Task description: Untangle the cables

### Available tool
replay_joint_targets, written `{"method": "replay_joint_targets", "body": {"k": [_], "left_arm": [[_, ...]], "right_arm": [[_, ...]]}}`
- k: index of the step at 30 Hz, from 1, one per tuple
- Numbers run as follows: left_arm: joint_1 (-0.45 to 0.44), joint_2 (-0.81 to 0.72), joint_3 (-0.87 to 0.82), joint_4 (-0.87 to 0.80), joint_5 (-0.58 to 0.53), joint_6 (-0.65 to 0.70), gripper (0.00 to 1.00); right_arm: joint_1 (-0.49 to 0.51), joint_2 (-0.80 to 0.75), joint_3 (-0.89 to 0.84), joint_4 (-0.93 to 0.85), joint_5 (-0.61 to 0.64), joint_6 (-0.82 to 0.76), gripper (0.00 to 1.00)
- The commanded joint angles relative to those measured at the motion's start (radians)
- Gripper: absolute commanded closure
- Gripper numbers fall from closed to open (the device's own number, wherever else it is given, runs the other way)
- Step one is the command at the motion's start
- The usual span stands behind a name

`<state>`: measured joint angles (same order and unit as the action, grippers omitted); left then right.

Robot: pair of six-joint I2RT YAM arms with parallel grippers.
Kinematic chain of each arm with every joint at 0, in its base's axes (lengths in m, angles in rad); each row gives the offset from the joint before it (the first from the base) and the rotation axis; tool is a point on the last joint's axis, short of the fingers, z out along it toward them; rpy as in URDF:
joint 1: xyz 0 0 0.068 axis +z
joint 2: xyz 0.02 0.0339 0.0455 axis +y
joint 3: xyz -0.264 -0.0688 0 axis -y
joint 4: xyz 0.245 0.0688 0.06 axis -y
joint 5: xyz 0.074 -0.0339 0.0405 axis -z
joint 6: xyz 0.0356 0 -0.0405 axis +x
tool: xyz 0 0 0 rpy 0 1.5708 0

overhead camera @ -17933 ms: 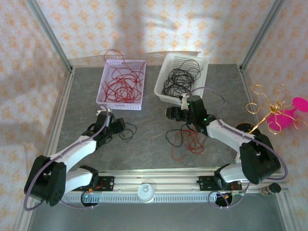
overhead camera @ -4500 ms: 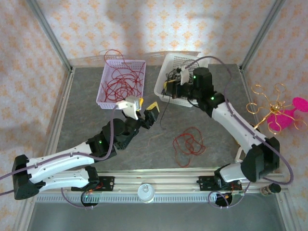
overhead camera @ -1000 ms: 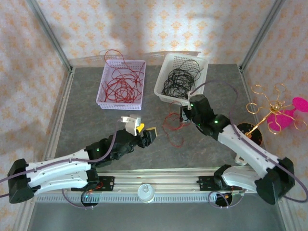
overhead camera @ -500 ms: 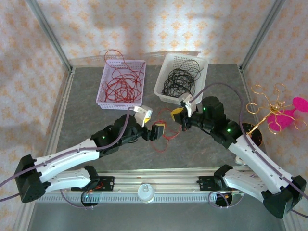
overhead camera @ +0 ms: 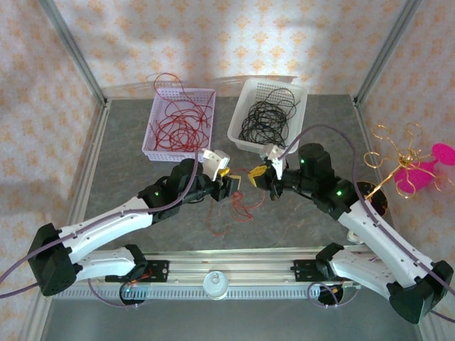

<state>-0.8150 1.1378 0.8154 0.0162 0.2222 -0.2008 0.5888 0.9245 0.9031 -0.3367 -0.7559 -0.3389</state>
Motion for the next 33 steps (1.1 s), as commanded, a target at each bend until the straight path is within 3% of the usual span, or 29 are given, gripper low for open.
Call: {"method": "replay_joint_targets", "body": {"k": [1, 7, 10, 12, 14, 16, 19, 22, 27, 33], "left_arm": [[0.007, -0.002, 0.043, 0.025, 0.03, 0.042, 0.59], [0.006, -0.004, 0.063, 0.022, 0.047, 0.045, 0.7], [0.006, -0.001, 0.079, 0.002, 0.034, 0.051, 0.87], [0.006, -0.008, 0.087, -0.007, 0.013, 0.051, 0.95], [0.006, -0.018, 0.088, 0.004, -0.001, 0.041, 1.0], [0.006, -0.029, 0.092, 0.023, 0.011, 0.025, 1.0], [0.004, -0.033, 0.109, 0.04, 0.048, 0.007, 1.0], [0.004, -0.032, 0.14, 0.014, 0.058, 0.003, 1.0], [0.001, -0.07, 0.181, -0.039, 0.035, 0.002, 1.0], [0.001, -0.092, 0.211, -0.063, 0.031, -0.009, 1.0]], "right_arm": [[0.008, -0.007, -0.002, -0.001, 0.003, -0.032, 1.0], [0.013, 0.019, 0.0, -0.001, 0.071, -0.032, 1.0], [0.018, 0.017, -0.016, 0.039, 0.108, -0.015, 1.0], [0.022, 0.017, -0.036, 0.092, 0.2, 0.021, 0.98], [0.026, 0.02, -0.068, 0.179, 0.338, 0.089, 0.88], [0.026, 0.033, -0.113, 0.288, 0.431, 0.201, 0.87], [0.026, 0.061, -0.184, 0.437, 0.592, 0.41, 0.77], [0.026, 0.086, -0.267, 0.565, 0.723, 0.567, 0.82], [0.026, 0.134, -0.368, 0.681, 0.814, 0.594, 0.91], [0.026, 0.092, -0.434, 0.743, 0.817, 0.575, 1.0]]}}
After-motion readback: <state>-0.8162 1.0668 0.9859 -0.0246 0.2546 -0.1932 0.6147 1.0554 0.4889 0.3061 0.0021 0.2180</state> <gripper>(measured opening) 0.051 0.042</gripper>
